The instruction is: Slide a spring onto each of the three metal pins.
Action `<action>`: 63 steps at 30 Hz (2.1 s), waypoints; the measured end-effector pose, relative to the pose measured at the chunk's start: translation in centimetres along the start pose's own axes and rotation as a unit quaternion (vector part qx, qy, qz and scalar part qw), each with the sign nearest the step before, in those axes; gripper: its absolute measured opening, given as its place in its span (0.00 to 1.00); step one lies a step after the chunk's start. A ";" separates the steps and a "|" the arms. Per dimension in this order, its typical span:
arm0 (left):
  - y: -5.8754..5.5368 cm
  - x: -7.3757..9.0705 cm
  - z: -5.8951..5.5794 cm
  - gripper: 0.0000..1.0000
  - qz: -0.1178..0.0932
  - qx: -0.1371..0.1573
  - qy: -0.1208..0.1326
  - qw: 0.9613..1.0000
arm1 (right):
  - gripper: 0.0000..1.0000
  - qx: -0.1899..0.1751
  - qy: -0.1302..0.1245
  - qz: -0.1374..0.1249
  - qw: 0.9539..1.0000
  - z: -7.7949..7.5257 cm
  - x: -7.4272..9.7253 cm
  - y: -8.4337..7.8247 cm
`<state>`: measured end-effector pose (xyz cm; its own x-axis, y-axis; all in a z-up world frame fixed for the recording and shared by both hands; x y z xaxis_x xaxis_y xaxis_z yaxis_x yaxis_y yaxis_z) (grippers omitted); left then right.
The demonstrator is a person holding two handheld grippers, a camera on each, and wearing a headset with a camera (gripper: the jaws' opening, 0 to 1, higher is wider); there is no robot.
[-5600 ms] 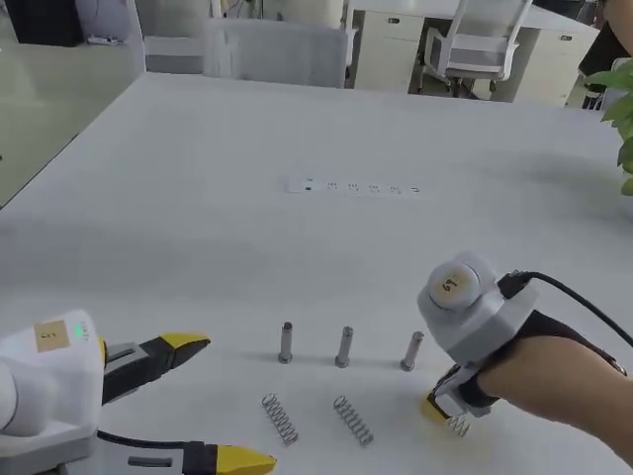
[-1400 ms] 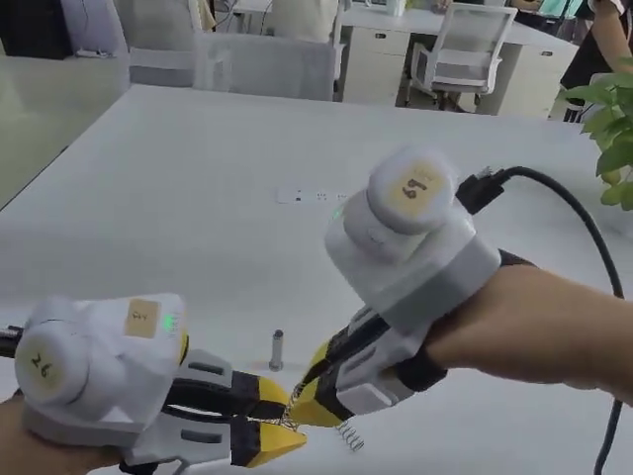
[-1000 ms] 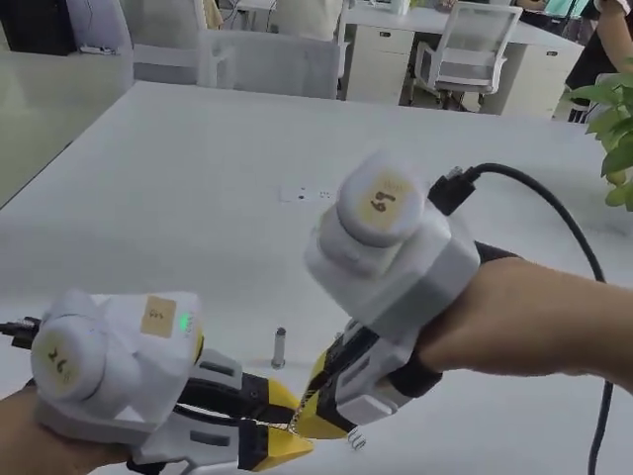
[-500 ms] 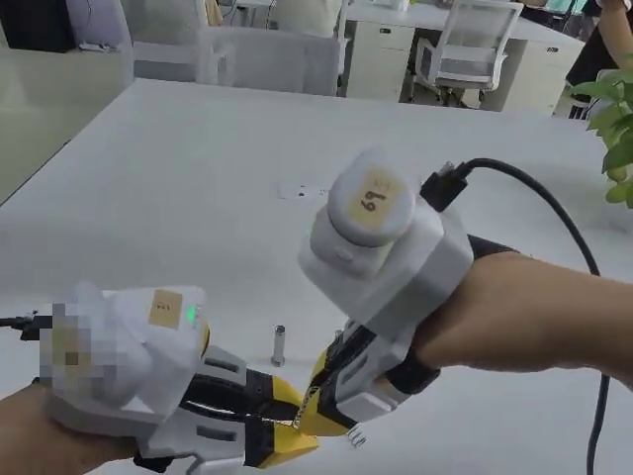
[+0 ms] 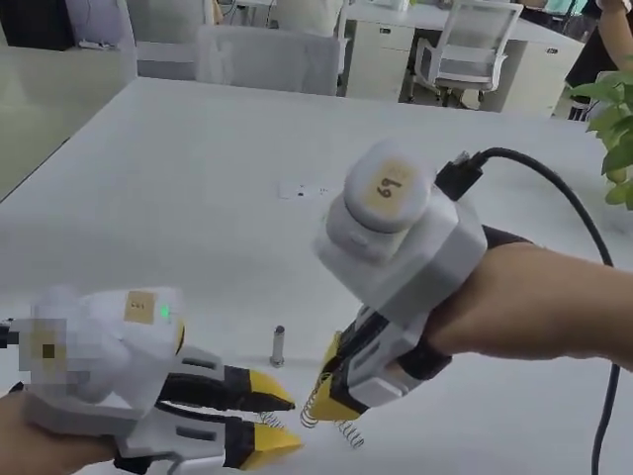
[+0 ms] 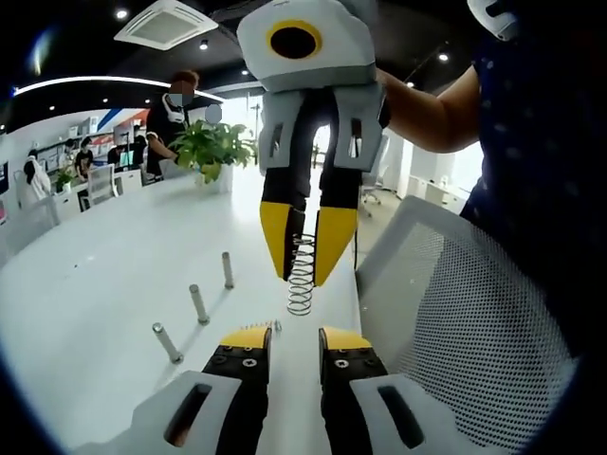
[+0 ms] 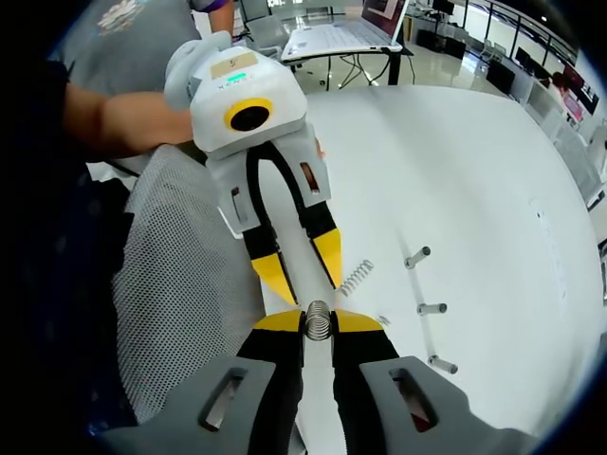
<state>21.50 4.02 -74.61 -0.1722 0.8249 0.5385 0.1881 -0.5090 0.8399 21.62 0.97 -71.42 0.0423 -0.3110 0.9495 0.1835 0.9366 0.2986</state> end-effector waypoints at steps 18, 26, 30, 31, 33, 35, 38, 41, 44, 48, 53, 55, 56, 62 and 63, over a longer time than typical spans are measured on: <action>-2.4 0.6 1.6 0.44 -0.014 0.039 0.057 0.998 | 0.08 -0.041 -0.027 -0.001 0.999 -2.9 1.8 -2.7; -3.4 1.0 2.4 0.59 -0.012 0.050 0.081 0.995 | 0.08 -0.061 -0.042 -0.004 0.997 -4.3 2.8 -3.9; -3.8 1.1 2.7 0.66 -0.011 0.051 0.093 0.994 | 0.08 -0.069 -0.052 -0.001 0.996 -5.2 3.3 -4.5; -3.8 1.2 2.8 0.67 -0.010 0.051 0.095 0.994 | 0.08 -0.071 -0.054 -0.001 0.996 -5.4 3.4 -4.6; -4.0 1.2 2.9 0.70 -0.008 0.050 0.101 0.994 | 0.08 -0.077 -0.057 -0.001 0.995 -5.8 3.7 -4.9; -4.0 1.3 3.0 0.72 -0.009 0.049 0.105 0.993 | 0.08 -0.083 -0.063 0.001 0.995 -6.3 4.1 -5.3; -4.3 1.3 3.2 0.78 -0.005 0.049 0.113 0.992 | 0.08 -0.093 -0.070 0.001 0.993 -7.1 4.6 -5.7; -4.5 1.4 3.4 0.82 -0.004 0.050 0.117 0.992 | 0.08 -0.103 -0.079 0.003 0.992 -8.1 5.1 -6.3; -4.6 1.5 3.6 0.85 -0.003 0.051 0.122 0.991 | 0.08 -0.116 -0.090 0.009 0.989 -9.4 5.4 -7.1; -4.6 1.6 3.7 0.88 -0.005 0.050 0.127 0.991 | 0.08 -0.120 -0.099 0.023 0.988 -10.4 5.3 -7.8; -4.5 1.7 3.8 0.90 -0.005 0.049 0.132 0.990 | 0.08 -0.129 -0.100 0.035 0.986 -11.7 4.5 -8.2; -4.5 1.7 3.8 0.91 -0.007 0.051 0.132 0.990 | 0.08 -0.128 -0.100 0.039 0.986 -11.9 4.0 -8.3; -4.5 1.7 3.8 0.91 -0.006 0.049 0.133 0.990 | 0.08 -0.129 -0.095 0.040 0.986 -12.0 3.7 -8.3; -4.6 1.8 3.8 0.91 -0.005 0.052 0.133 0.990 | 0.08 -0.131 -0.088 0.052 0.986 -12.5 2.1 -8.5; -4.6 1.8 3.8 0.91 -0.006 0.052 0.134 0.990 | 0.08 -0.132 -0.087 0.052 0.986 -12.6 1.9 -8.5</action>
<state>24.02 8.80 -77.75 -0.4232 0.7280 0.5394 0.2810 -0.4605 0.8420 32.54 -9.63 -73.32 -0.0899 -0.1625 0.9826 0.4365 0.8804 0.1855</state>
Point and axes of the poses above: the centre of the closed fingertips' face, and the gripper's own axes: x roughly backward along the fingers, z roughly to its left, y roughly out of its top, the point moved 2 cm from there along x, roughly backward along the fingers, and after that the axes turned 9 degrees about z, right-handed, at the moved point
